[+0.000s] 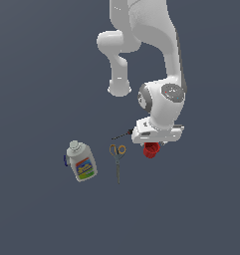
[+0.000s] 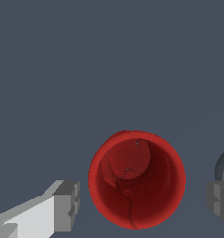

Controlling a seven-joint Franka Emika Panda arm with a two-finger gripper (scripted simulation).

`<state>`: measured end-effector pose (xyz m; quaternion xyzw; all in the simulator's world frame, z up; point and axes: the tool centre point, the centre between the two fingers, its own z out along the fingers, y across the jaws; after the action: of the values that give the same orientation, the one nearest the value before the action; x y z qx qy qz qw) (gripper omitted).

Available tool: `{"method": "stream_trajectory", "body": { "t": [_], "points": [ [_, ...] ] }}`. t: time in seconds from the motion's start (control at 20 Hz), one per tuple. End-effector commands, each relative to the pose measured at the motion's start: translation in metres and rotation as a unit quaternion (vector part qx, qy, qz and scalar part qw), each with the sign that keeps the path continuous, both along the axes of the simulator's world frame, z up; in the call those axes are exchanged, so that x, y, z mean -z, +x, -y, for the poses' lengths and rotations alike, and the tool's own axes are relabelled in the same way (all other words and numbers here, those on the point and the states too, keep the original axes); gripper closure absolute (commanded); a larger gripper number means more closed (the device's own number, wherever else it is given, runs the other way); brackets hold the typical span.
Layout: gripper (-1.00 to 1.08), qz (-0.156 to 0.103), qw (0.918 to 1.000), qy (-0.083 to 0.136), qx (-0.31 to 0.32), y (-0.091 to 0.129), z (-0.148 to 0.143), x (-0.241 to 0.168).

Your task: Pick up a designated object from a clutter of objects.

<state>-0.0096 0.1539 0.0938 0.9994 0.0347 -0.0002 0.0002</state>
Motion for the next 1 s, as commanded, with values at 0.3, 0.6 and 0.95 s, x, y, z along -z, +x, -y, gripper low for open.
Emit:
{"method": "stream_trajectory", "body": {
  "t": [0.3,0.6,0.95],
  "points": [
    [-0.92,0.0,1.0,0.0,0.0,-0.001,0.0,0.036],
    [-0.92,0.0,1.0,0.0,0.0,-0.001,-0.001,0.047],
    [1.08,0.0,1.0,0.0,0.0,-0.001,-0.001,0.047]
  ]
}}
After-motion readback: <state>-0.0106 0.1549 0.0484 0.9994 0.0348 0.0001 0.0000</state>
